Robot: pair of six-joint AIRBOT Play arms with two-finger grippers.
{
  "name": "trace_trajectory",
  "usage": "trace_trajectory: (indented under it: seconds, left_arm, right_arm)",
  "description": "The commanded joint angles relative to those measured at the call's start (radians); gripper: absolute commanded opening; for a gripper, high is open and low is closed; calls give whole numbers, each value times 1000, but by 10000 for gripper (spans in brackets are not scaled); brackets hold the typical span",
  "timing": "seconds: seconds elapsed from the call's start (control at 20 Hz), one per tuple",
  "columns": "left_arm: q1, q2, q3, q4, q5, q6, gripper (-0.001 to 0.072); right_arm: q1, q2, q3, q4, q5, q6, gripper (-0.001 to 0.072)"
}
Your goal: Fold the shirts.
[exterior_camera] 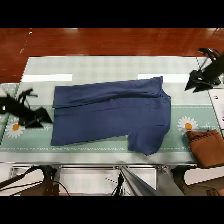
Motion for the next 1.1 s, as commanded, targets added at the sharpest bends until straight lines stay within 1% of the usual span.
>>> trace_trajectory:
  seconds: [0.0,0.1,0.2,0.35,0.4,0.45,0.5,0.55,0.6,0.65,0.75,0.85,0.95,1.05]
  left_arm:
    - [96,91,-243,-40,37,68,570]
    - [114,83,-279,-41,71,77,570]
    - [113,82,-281,-80,123,78,570]
    - [101,64,-281,-161,203,77,565]
    - [85,51,-281,-183,222,74,550]
    - [62,35,-281,-196,227,74,401]
    - [39,19,-281,-198,227,74,234]
    - [17,6,-281,-198,226,76,100]
    - [-1,-5,-281,-198,222,78,22]
    - [-7,-11,-281,-197,216,83,21]
    - [-5,-12,-280,-197,196,90,21]
    - [-5,-12,-280,-197,184,116,21]
    - [-5,-12,-280,-198,188,137,21]
    - [-5,-12,-280,-198,190,142,21]
  right_arm:
    - [-105,102,-230,74,-193,-71,501]
    - [-137,131,-301,80,-290,-79,500]
    - [-147,137,-315,100,-313,-109,499]
    - [-150,137,-315,190,-353,-118,499]
    - [-150,137,-315,216,-352,-121,499]
    - [-150,137,-315,226,-348,-122,499]
    - [-150,138,-315,225,-339,-123,499]
    - [-150,139,-315,224,-329,-123,499]
    - [-150,139,-316,204,-317,-126,499]
    - [-150,140,-325,172,-307,-132,499]
    - [-160,164,-412,90,-302,-132,497]
    - [-188,220,-567,110,-322,-146,496]
    - [-209,287,-718,179,-376,-160,499]
    - [-206,306,-799,215,-364,-181,499]
